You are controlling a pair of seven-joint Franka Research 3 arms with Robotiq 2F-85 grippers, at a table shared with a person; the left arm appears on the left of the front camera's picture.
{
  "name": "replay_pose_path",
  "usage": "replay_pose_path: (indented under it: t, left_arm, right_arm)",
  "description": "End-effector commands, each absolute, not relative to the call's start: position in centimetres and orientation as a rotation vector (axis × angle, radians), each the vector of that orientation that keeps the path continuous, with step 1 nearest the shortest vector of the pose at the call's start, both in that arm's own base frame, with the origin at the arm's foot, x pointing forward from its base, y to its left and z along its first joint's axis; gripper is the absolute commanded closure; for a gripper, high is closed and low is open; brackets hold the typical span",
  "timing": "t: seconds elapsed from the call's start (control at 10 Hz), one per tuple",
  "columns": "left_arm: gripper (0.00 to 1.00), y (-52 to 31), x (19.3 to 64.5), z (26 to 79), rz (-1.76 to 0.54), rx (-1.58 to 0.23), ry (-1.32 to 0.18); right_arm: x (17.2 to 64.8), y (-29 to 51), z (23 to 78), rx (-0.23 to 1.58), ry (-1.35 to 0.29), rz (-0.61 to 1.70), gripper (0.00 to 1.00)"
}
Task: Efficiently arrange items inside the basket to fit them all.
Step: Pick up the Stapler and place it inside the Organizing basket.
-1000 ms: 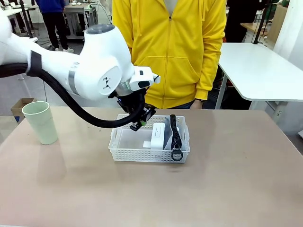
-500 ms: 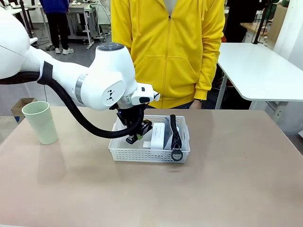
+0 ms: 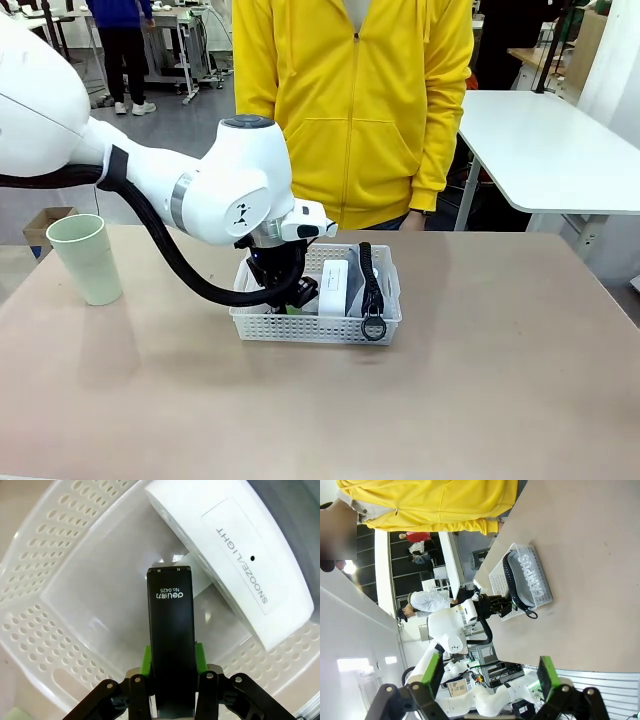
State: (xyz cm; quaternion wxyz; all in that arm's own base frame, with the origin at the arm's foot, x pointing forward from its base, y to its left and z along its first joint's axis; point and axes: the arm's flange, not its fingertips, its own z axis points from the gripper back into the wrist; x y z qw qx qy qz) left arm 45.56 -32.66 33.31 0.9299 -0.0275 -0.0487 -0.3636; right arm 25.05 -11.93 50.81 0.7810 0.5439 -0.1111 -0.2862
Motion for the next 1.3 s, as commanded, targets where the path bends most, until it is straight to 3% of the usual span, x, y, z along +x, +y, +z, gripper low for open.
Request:
replay_pose_path:
  t: [0.0,0.2,0.3,0.5,1.1,1.2]
  left_arm:
    - [0.63,-33.9,46.0,33.6,-0.733,-0.004,-0.097]
    - [0.63,-33.8,46.2,33.4,-0.722,-0.013,-0.093]
    - [0.13,-34.0,46.3,33.2,-0.732,-0.001,-0.087]
    - [0.0,-34.0,46.3,33.2,-0.737,0.03,-0.092]
    - [0.0,-32.4,46.5,34.6,-0.688,0.004,-0.13]
    - [0.0,-31.1,46.6,35.9,-0.675,0.072,-0.156]
  right_arm:
    - [25.2,-11.8,51.3,1.196,-0.247,-0.618,0.0]
    - [25.2,-11.8,51.3,1.196,-0.247,-0.618,0.0]
    - [25.2,-11.8,51.3,1.196,-0.247,-0.618,0.0]
    - [25.2,-11.8,51.3,1.196,-0.247,-0.618,0.0]
    - [25.2,-11.8,51.3,1.196,-0.247,-0.618,0.0]
    - [25.2,-11.8,51.3,1.196,-0.247,-0.618,0.0]
